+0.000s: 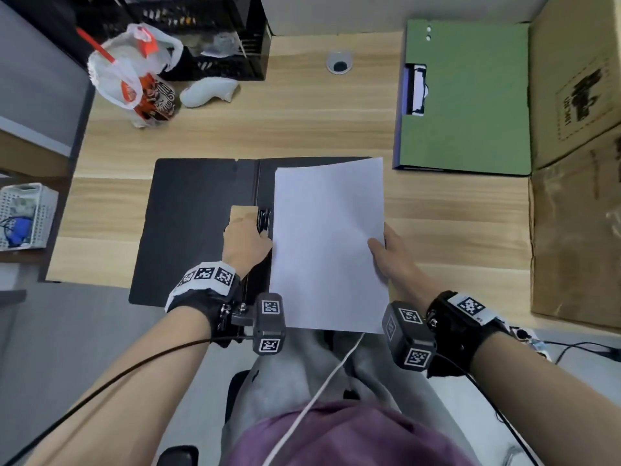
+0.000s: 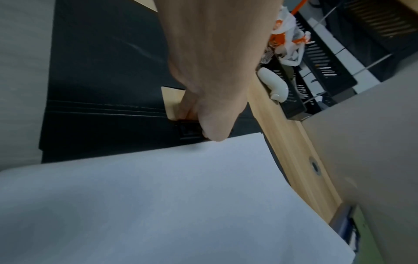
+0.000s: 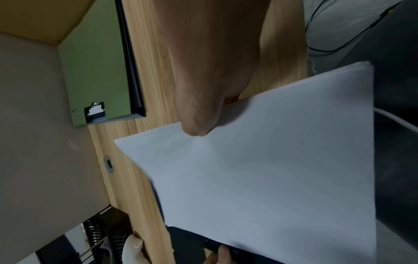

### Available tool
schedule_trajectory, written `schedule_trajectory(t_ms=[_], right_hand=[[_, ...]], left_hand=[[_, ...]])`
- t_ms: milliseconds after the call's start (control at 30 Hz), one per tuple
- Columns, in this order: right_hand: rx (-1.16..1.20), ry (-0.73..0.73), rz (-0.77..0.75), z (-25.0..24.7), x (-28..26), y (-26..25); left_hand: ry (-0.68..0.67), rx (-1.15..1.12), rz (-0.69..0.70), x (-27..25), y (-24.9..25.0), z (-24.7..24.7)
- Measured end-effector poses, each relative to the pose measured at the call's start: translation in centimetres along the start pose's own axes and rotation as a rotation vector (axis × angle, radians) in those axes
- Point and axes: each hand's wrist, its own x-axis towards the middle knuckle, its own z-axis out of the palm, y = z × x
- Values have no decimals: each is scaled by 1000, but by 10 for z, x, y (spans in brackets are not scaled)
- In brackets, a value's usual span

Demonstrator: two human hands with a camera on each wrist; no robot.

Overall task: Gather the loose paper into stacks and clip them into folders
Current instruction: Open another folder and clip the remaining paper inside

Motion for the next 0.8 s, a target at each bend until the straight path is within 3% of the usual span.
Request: schedule_trajectory(t_ms=[300,600,800], right_hand=[[83,-46,-18,1,-2,-6],[9,-74,-22,23,4,-27],[7,-214,73,20,7,-25]], left_hand=[[-51,-201,-43,4,-16,-4],[11,-156,-12,4,-14,0],[47,1,-47,2,-3,12]])
